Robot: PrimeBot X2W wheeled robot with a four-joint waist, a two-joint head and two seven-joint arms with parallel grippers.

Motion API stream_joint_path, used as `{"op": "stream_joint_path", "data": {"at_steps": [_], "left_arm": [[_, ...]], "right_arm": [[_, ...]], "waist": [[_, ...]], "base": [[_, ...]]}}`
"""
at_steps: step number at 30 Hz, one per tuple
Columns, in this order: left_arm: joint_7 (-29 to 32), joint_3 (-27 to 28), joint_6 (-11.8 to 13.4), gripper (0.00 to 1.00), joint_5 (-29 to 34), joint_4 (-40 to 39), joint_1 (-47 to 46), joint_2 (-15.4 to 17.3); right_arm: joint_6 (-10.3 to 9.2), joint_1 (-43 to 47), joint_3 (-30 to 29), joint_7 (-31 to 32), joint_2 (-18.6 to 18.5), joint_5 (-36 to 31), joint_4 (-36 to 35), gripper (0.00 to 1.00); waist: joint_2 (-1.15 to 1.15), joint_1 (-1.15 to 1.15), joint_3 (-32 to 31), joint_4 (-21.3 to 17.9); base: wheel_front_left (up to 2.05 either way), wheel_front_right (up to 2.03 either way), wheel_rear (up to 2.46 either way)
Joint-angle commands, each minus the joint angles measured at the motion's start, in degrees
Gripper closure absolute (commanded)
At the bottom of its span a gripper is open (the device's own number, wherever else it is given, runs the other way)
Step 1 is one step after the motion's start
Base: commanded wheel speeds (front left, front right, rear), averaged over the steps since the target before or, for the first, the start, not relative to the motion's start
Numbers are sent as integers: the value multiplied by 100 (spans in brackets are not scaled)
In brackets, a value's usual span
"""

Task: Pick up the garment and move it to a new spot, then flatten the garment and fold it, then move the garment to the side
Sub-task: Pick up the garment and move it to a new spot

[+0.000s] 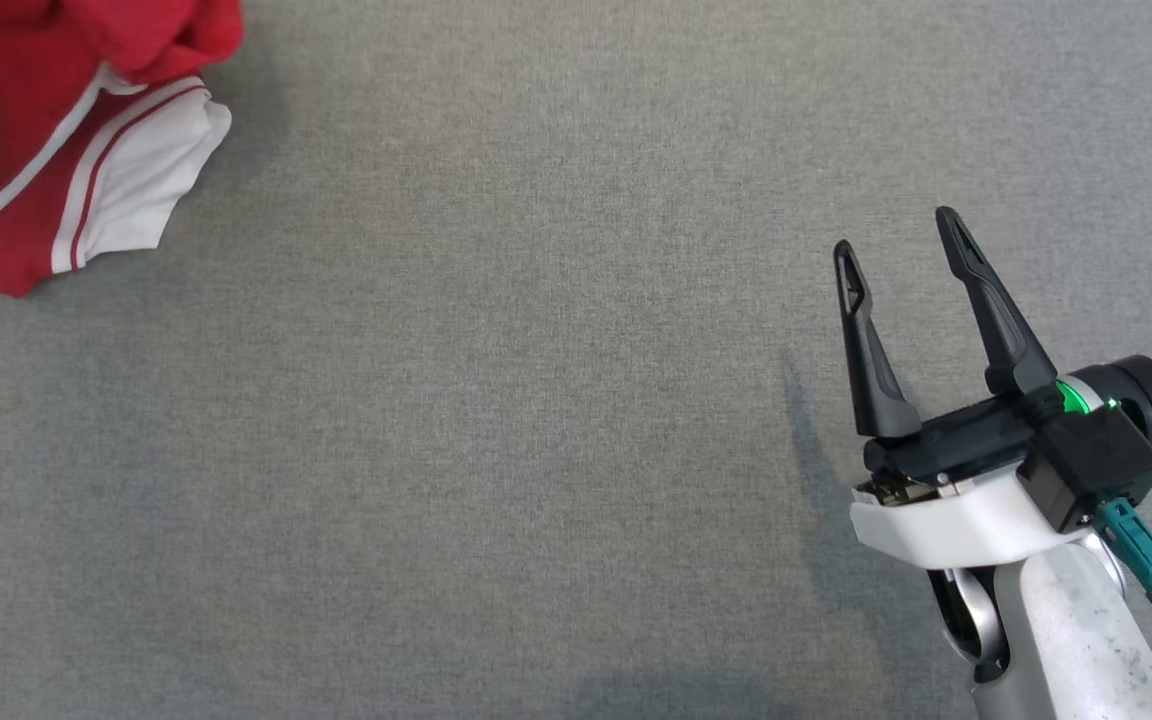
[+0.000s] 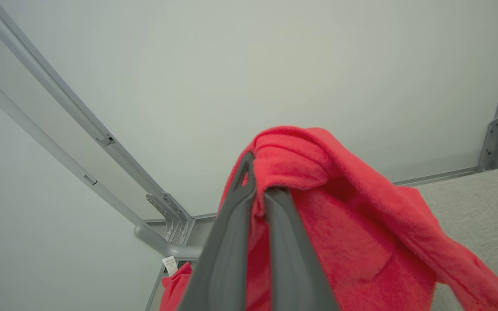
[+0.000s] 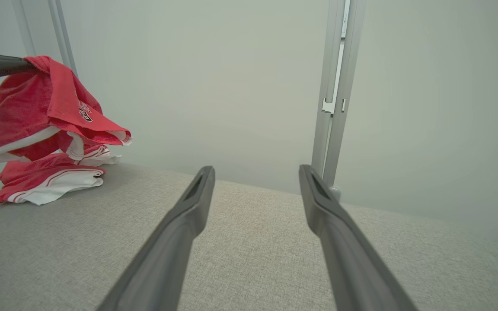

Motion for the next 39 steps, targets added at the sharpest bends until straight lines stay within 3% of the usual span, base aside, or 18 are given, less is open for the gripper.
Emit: {"op": "stream_joint_path", "data": {"at_steps": [1, 9, 17, 20, 25, 31, 36, 37, 38, 39], "left_arm": [[-28, -69, -20, 100, 11, -110, -30, -105], [366, -1151, -43, 100, -576, -1387, 472, -657], [1419, -2374, -44, 100, -1247, -3289, 1526, -571], [1585, -2595, -9, 100, -1343, -3639, 1983, -693], [1498, -2810, 147, 100, -1423, -3523, 2473, -980], [1087, -2941, 364, 100, -1383, -2592, 2667, -1409], [705, -2956, 390, 100, -1440, -1826, 2675, -1664], [606, -2951, 383, 90, -1456, -1711, 2649, -1698], [504, -2940, 376, 58, -1470, -1617, 2628, -1732], [401, -2922, 386, 8, -1455, -1537, 2603, -1759]], "right_arm": [[-2, 125, -59, -18, -14, 34, 21, 0], [-2, 480, -370, -17, -14, 258, 60, 0], [-2, 677, -547, -18, -14, 442, 15, 0], [-2, 677, -581, -18, -14, 509, 19, 0], [-2, 538, -559, -18, -14, 620, 41, 0], [-2, 444, -543, -18, -13, 708, 75, 0], [-2, 442, -519, -18, -13, 774, 113, 0], [-2, 452, -517, -18, -12, 782, 119, 0], [-2, 461, -522, -18, -13, 787, 126, 0], [-2, 472, -540, -18, -13, 784, 132, 0]], "waist": [[0, 0, -554, -21], [0, 0, -1217, -215], [0, 0, -1309, -728], [0, 0, -1195, -932], [0, 0, -973, -1304], [0, 0, -795, -1711], [0, 0, -748, -1901], [0, 0, -748, -1914], [0, 0, -753, -1920], [0, 0, -762, -1914]], "base": [[0, 0, 0], [0, 0, 0], [0, 0, 0], [0, 0, 0], [0, 0, 0], [0, 0, 0], [0, 0, 0], [0, 0, 0], [0, 0, 0], [0, 0, 0]]}}
